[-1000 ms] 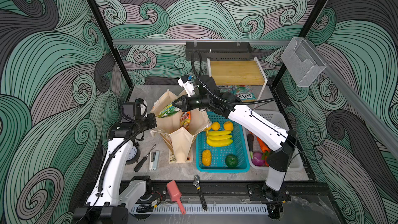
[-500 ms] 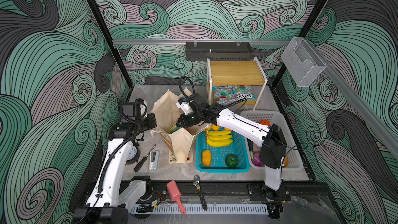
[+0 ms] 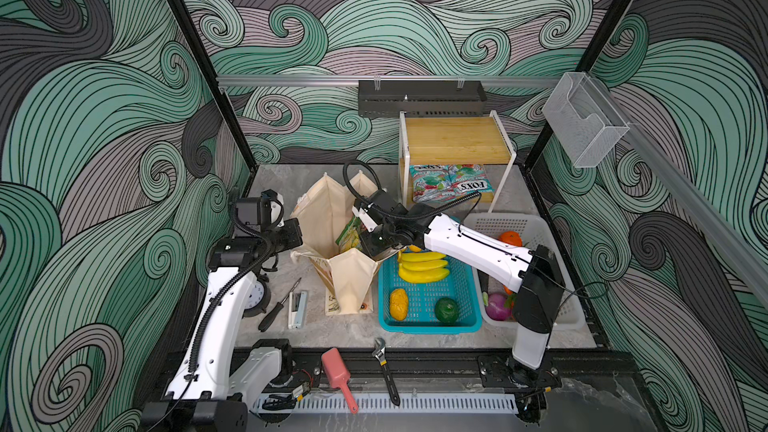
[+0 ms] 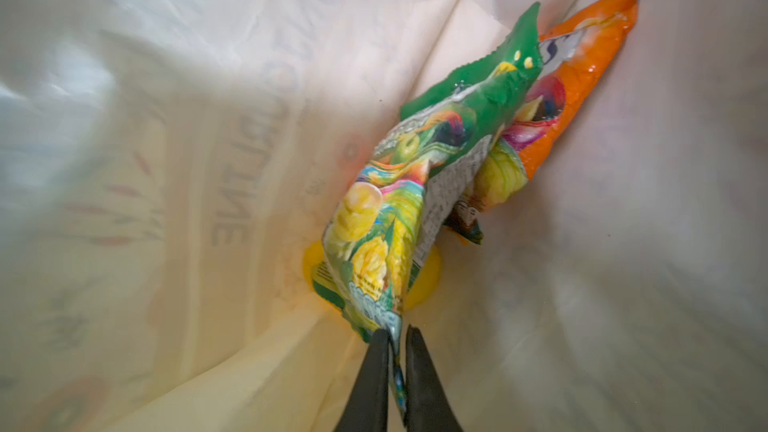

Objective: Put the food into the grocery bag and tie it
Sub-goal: 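Open the right gripper to release the green candy bag in the tote, then move the right gripper out of the tote toward the white vegetable basket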

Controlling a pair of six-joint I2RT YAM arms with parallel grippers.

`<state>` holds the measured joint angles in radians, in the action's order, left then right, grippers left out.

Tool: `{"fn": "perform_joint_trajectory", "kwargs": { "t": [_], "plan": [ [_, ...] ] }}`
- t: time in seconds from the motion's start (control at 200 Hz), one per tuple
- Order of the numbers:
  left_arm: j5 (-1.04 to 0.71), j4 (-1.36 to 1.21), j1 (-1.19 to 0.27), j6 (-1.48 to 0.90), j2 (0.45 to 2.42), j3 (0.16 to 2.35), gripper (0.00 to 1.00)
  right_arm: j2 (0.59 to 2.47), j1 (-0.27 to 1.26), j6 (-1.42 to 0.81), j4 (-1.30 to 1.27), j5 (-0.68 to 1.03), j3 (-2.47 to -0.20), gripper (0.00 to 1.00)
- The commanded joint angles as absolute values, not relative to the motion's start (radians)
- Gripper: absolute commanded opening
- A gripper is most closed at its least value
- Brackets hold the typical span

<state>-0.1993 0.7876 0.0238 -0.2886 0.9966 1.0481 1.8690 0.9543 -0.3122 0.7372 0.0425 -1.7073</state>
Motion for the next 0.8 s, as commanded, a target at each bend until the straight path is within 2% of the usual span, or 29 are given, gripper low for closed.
{"fn": "perform_joint_trajectory", "kwargs": {
  "t": [0.0, 0.08, 0.175, 0.215, 0.225, 0.255, 0.27, 0.28, 0.65, 0.796],
  "plan": [
    [-0.211, 0.772, 0.029, -0.288, 0.988, 1.05, 0.0, 1.89, 0.972, -0.281, 0.825, -0.088, -1.75, 0.28],
    [-0.213, 0.769, 0.029, -0.288, 0.987, 1.048, 0.0, 1.887, 0.982, -0.277, 0.825, -0.108, -1.762, 0.41],
    [-0.206, 0.77, 0.029, -0.285, 0.989, 1.048, 0.0, 1.867, 0.997, -0.271, 0.823, -0.126, -1.774, 0.64],
    [-0.207, 0.772, 0.029, -0.285, 0.991, 1.049, 0.0, 1.852, 1.006, -0.27, 0.813, -0.15, -1.771, 0.75],
    [-0.208, 0.773, 0.028, -0.285, 0.991, 1.049, 0.0, 1.847, 1.007, -0.27, 0.81, -0.158, -1.769, 0.81],
    [-0.209, 0.77, 0.029, -0.288, 0.991, 1.048, 0.0, 1.833, 1.013, -0.27, 0.799, -0.175, -1.765, 0.86],
    [-0.21, 0.77, 0.029, -0.288, 0.99, 1.048, 0.0, 1.825, 1.015, -0.271, 0.795, -0.181, -1.762, 0.96],
    [-0.21, 0.771, 0.029, -0.287, 0.99, 1.048, 0.0, 1.82, 1.016, -0.271, 0.791, -0.184, -1.758, 0.99],
    [-0.216, 0.768, 0.029, -0.29, 0.985, 1.047, 0.0, 1.49, 1.023, -0.304, 0.578, -0.262, -1.543, 1.0],
    [-0.211, 0.77, 0.028, -0.287, 0.983, 1.048, 0.0, 1.265, 1.019, -0.192, 0.426, -0.265, -1.344, 1.0]
  ]
}}
